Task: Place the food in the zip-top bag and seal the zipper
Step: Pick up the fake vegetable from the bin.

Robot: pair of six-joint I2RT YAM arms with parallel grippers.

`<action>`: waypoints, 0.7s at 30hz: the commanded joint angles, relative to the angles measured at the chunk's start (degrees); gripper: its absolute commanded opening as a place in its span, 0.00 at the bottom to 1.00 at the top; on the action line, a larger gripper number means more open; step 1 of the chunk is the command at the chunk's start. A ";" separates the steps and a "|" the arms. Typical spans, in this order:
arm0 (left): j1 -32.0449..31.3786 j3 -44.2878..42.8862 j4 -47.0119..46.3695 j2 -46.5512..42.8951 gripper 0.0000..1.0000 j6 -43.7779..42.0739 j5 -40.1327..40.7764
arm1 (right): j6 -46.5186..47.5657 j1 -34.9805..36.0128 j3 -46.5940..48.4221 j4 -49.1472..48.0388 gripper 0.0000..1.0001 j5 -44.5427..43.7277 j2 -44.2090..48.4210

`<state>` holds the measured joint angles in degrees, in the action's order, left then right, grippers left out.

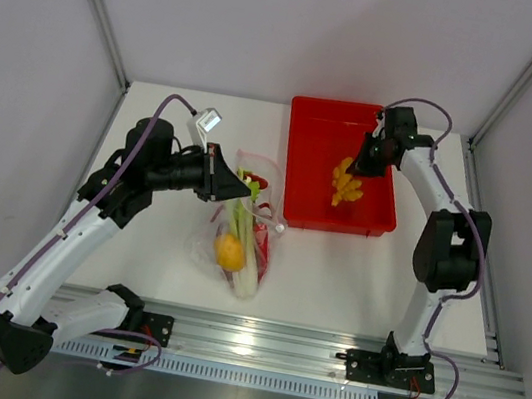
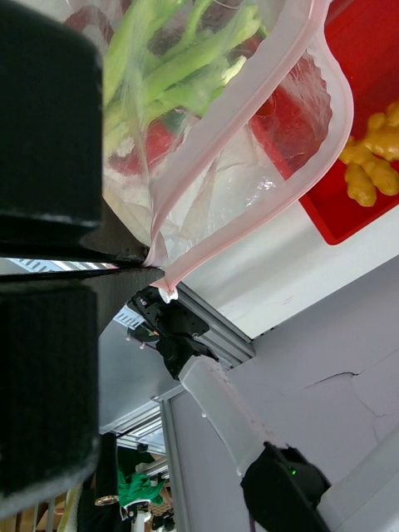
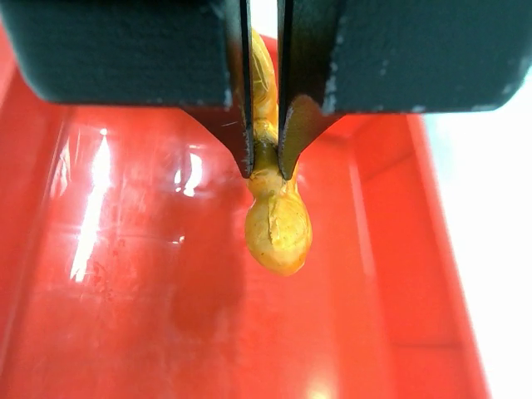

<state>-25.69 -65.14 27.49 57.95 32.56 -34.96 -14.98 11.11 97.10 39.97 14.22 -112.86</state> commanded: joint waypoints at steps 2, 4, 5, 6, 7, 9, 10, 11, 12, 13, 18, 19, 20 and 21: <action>0.47 -0.60 -3.84 -0.30 0.01 0.40 -1.78 | -2.15 0.14 -0.16 -2.26 0.00 1.07 8.96; 0.47 -0.69 -3.84 -0.12 0.01 0.23 -1.51 | -2.85 0.49 -0.07 -2.35 0.00 2.91 12.11; 0.47 -0.60 -3.84 -0.12 0.01 0.14 -1.51 | -3.73 0.57 0.02 -2.70 0.00 3.62 13.18; 0.47 -0.68 -3.84 0.14 0.01 0.14 -1.43 | -4.26 1.10 0.02 -2.70 0.00 4.75 14.32; 0.47 -0.60 -3.84 0.23 0.01 0.14 -1.51 | -4.79 1.36 0.11 -2.87 0.00 5.29 16.60; 0.47 -0.69 -4.02 0.49 0.01 0.23 -1.51 | -6.28 3.02 0.89 -2.96 0.00 6.87 18.72; 0.38 -0.69 -4.11 0.49 0.01 0.23 -1.51 | -6.72 3.73 1.42 -2.88 0.00 7.14 20.21; 0.47 -0.86 -4.11 0.49 0.01 0.23 -1.51 | -7.07 4.61 2.21 -2.27 0.00 7.14 20.83; 0.47 -0.77 -4.11 0.67 0.01 0.23 -1.51 | -7.25 6.36 4.04 -1.74 0.00 7.14 21.27; 0.47 -0.95 -4.02 0.67 0.01 0.23 -1.51 | -7.43 7.25 5.11 -0.69 0.00 7.05 21.54; 0.47 -0.86 -3.93 0.76 0.01 0.23 -1.34 | -7.26 13.05 13.79 4.14 0.00 3.11 21.89; 0.47 -0.86 -3.84 0.84 0.00 0.23 -1.34 | -7.08 14.88 15.12 4.94 0.00 0.92 21.89; 0.38 -0.86 -3.84 0.76 0.01 0.23 -1.34 | -6.90 15.77 16.18 5.56 0.00 0.29 21.63; 0.47 -0.86 -3.84 0.76 0.01 0.23 -1.25 | -6.73 16.56 17.15 6.00 0.00 0.02 21.45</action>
<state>-25.69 -65.14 27.07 58.94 32.53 -34.94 -21.50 25.34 109.62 42.83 17.41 -92.97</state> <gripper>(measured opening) 0.005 0.064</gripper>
